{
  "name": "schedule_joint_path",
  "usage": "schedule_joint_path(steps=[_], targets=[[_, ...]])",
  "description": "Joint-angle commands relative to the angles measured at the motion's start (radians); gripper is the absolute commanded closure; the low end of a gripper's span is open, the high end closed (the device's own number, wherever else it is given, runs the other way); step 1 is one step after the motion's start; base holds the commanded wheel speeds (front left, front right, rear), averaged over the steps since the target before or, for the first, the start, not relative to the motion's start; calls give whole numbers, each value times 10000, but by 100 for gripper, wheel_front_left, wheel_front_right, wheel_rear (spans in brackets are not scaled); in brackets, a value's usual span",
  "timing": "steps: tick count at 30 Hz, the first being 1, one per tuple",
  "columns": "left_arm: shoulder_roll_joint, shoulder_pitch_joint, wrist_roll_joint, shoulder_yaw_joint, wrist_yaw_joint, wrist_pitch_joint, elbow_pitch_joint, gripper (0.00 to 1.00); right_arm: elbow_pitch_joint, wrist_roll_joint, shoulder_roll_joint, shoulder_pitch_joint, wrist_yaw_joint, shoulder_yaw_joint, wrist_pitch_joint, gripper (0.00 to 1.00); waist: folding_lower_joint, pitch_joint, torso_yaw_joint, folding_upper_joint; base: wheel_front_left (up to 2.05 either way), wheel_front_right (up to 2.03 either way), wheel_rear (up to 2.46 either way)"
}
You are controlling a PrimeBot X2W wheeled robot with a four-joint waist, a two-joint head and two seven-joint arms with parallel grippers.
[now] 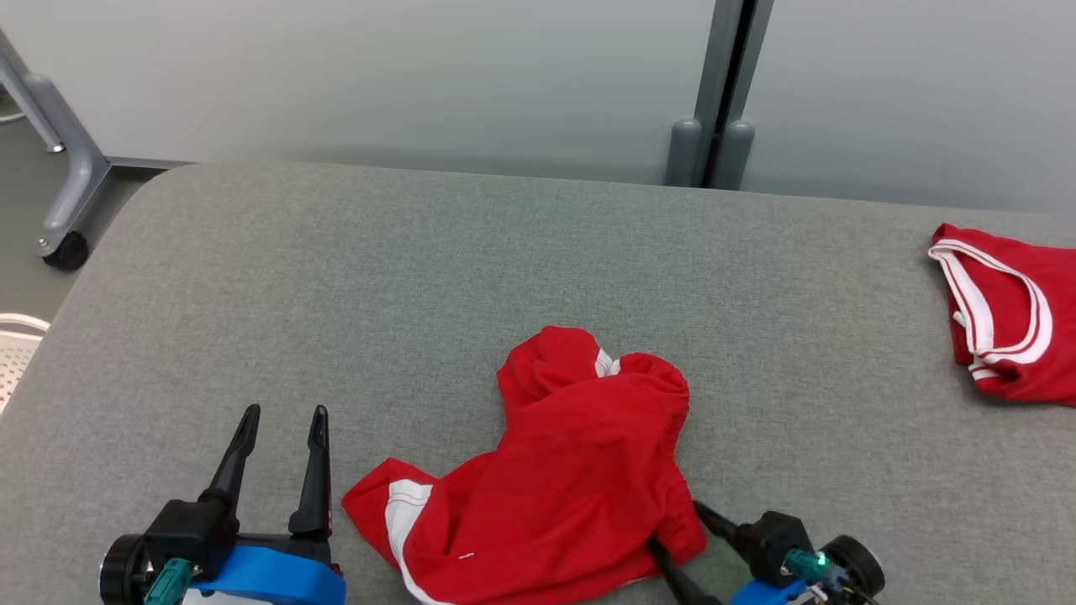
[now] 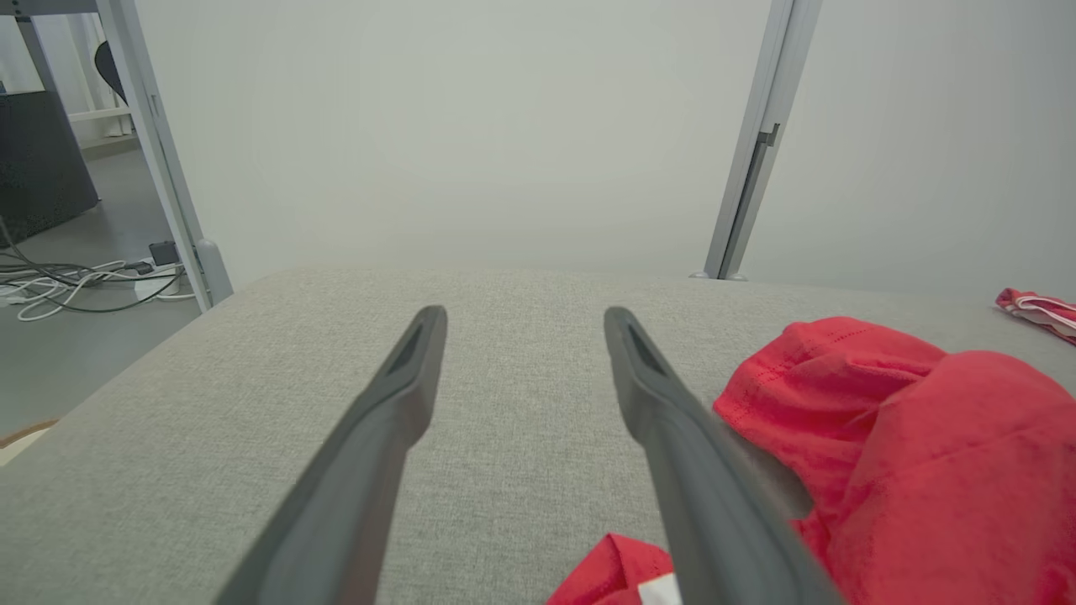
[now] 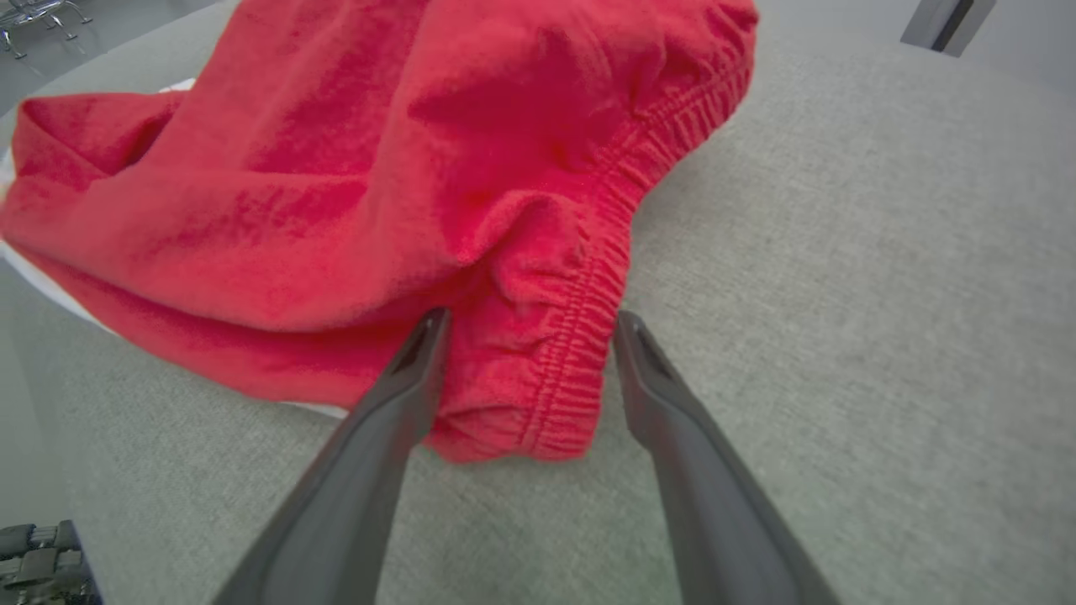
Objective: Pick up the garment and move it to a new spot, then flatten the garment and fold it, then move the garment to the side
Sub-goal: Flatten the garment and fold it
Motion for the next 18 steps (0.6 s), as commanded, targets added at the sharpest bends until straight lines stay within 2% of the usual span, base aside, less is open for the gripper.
schedule_joint_path(steps=[1, 5, 6, 7, 12, 18], targets=[[42, -151, 3, 37, -14, -47, -13, 0, 107, 90, 43, 14, 2, 39, 78, 0, 0, 28, 43, 0, 0, 0, 0], [-7, -111, 74, 58, -14, -47, -50, 0, 772, 268, 176, -291, 2, 312, 280, 0, 0, 74, 129, 0, 0, 0, 0], [-6, -97, 74, 67, -14, -47, -51, 0, 895, 329, 201, -385, 2, 339, 183, 61, 0, 80, 142, 0, 0, 0, 0], [-4, -87, 71, 70, -15, -47, -46, 0, 1015, 373, 208, -439, 2, 365, 95, 100, 0, 81, 148, 0, 0, 0, 0], [-19, 130, 86, 198, -15, -47, -37, 0, 1296, 639, 36, -622, 2, -12, -352, 100, 0, 2, -68, 0, 0, 0, 0], [-99, 206, 77, 167, -15, -45, 16, 0, 728, 727, -510, 197, 2, -1486, -663, 100, 0, -243, -378, 0, 0, 0, 0]])
